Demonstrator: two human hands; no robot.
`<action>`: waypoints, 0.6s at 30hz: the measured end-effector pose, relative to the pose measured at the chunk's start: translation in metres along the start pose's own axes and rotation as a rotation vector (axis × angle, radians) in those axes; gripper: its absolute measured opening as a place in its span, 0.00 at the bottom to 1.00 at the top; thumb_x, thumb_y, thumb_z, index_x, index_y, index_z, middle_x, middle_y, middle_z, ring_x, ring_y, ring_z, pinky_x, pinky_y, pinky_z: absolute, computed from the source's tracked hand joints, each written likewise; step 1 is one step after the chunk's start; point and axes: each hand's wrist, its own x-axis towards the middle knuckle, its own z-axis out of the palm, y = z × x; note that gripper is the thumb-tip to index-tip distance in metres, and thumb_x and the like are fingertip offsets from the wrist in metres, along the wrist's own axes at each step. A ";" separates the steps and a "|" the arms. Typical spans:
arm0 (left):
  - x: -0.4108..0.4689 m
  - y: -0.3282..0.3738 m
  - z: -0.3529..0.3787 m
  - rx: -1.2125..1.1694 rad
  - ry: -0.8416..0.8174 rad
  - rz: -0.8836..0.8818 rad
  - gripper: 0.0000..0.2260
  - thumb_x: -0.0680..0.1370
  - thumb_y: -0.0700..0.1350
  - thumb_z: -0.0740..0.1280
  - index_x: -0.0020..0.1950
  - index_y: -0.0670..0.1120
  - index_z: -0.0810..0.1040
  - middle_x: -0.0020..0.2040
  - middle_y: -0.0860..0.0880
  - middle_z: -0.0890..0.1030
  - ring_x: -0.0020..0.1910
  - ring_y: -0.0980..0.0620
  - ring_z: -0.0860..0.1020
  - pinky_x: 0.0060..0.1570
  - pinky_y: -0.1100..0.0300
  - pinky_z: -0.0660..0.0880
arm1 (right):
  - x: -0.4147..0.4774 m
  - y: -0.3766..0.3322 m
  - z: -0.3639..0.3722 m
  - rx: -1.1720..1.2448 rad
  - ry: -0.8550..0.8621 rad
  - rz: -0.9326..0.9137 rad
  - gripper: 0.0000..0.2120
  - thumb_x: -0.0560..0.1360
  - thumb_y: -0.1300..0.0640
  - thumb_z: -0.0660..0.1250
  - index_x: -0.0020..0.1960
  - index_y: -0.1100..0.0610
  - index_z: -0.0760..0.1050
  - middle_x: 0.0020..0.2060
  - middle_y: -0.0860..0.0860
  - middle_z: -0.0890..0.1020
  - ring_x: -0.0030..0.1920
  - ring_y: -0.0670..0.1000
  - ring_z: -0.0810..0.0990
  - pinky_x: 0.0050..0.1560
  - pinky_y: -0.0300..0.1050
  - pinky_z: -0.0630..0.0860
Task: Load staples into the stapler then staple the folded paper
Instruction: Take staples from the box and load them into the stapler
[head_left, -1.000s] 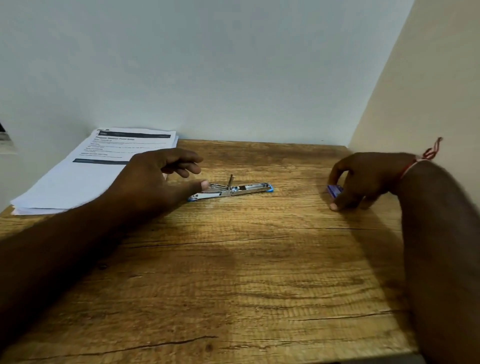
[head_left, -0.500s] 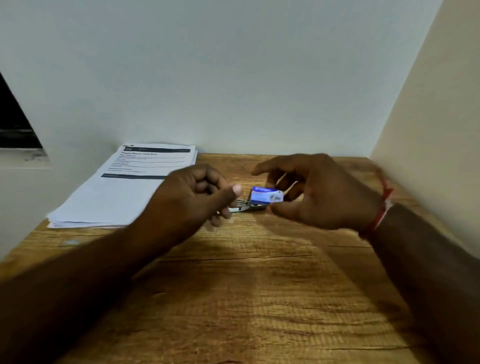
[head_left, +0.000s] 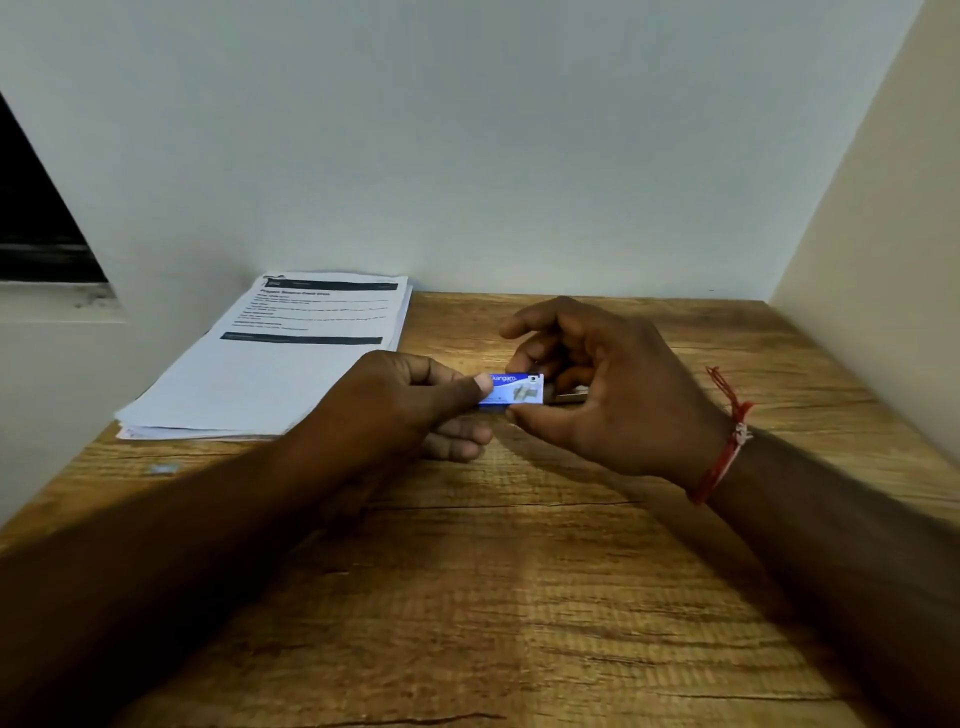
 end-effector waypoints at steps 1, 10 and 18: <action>0.000 0.001 0.000 -0.017 -0.004 -0.010 0.17 0.82 0.45 0.78 0.60 0.31 0.83 0.45 0.33 0.90 0.44 0.44 0.92 0.45 0.56 0.90 | 0.001 0.000 0.000 0.000 -0.002 0.001 0.28 0.71 0.60 0.86 0.68 0.51 0.82 0.49 0.47 0.89 0.48 0.50 0.91 0.50 0.52 0.89; -0.001 0.002 0.000 -0.123 -0.055 -0.058 0.16 0.82 0.43 0.77 0.61 0.31 0.84 0.51 0.32 0.90 0.47 0.43 0.92 0.45 0.57 0.89 | 0.002 0.001 0.001 0.006 -0.006 0.018 0.27 0.70 0.59 0.87 0.66 0.52 0.83 0.49 0.44 0.91 0.50 0.46 0.91 0.51 0.50 0.90; 0.001 0.007 -0.005 0.025 -0.055 -0.092 0.13 0.81 0.41 0.78 0.57 0.31 0.85 0.46 0.33 0.90 0.41 0.44 0.92 0.41 0.58 0.89 | 0.003 0.006 -0.024 -0.009 -0.191 0.098 0.29 0.67 0.57 0.90 0.65 0.51 0.85 0.49 0.48 0.90 0.47 0.50 0.91 0.52 0.51 0.90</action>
